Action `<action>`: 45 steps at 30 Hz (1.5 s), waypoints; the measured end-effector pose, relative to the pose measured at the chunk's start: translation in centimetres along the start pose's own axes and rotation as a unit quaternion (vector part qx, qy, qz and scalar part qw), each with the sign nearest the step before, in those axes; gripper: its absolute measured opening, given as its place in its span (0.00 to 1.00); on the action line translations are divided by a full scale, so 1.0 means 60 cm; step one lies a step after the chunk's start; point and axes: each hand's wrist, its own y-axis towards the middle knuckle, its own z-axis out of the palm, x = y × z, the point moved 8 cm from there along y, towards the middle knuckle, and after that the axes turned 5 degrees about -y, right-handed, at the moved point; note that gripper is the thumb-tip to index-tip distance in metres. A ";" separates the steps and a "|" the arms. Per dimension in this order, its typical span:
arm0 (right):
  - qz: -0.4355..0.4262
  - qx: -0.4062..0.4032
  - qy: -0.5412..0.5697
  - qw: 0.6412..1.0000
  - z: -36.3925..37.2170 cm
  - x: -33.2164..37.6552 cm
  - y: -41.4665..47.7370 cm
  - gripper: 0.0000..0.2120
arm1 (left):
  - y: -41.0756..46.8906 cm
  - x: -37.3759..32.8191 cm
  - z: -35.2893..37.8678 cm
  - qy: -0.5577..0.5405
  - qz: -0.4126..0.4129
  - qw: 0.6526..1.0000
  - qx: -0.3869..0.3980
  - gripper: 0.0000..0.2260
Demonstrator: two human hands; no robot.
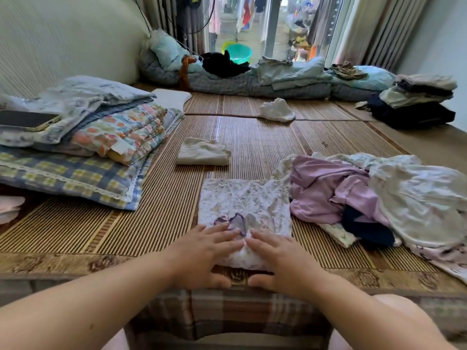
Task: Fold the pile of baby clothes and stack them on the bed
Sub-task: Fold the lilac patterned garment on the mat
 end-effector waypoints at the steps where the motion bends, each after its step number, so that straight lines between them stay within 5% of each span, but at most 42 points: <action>1: 0.009 0.039 -0.015 0.999 0.015 -0.006 0.010 0.41 | 0.006 0.004 0.012 -0.003 -0.012 0.999 0.033 0.37; 5: 0.039 0.061 0.037 0.997 0.021 -0.040 0.036 0.29 | 0.023 0.033 0.013 -0.101 -0.054 0.993 0.037 0.33; 9: 0.064 0.032 0.102 0.992 0.004 -0.057 0.032 0.09 | 0.021 0.063 -0.001 -0.197 -0.096 0.976 0.001 0.13; 12: 0.096 0.064 0.180 0.977 -0.005 -0.063 0.016 0.08 | 0.014 0.063 -0.011 -0.299 -0.100 0.949 0.000 0.07; 16: 0.117 0.157 0.342 0.919 -0.024 -0.054 0.000 0.07 | 0.002 0.057 -0.009 -0.448 -0.116 0.885 0.062 0.08; 19: 0.152 0.092 0.442 0.879 -0.062 -0.074 0.038 0.04 | 0.023 0.083 -0.025 -0.538 -0.169 0.825 0.021 0.09; 23: 0.249 -0.069 0.349 0.901 -0.091 -0.156 0.119 0.16 | 0.071 0.145 -0.059 -0.472 -0.269 0.831 -0.116 0.18; 26: 0.295 -0.014 0.242 0.924 -0.054 -0.177 0.135 0.28 | 0.082 0.174 -0.034 -0.309 -0.361 0.878 -0.064 0.35; 29: 0.345 0.063 0.146 0.925 -0.010 -0.178 0.112 0.37 | 0.075 0.187 -0.008 -0.194 -0.420 0.887 -0.005 0.45; 35: 0.385 0.037 0.191 0.902 0.012 -0.169 0.109 0.23 | 0.098 0.163 0.000 -0.359 -0.371 0.854 -0.057 0.32; 39: 0.387 -0.003 0.301 0.872 0.010 -0.173 0.111 0.16 | 0.104 0.141 -0.018 -0.386 -0.286 0.873 -0.091 0.40; 45: 0.315 -0.018 0.613 0.724 0.003 -0.152 0.124 0.10 | 0.096 0.132 -0.027 -0.551 -0.211 0.806 -0.050 0.24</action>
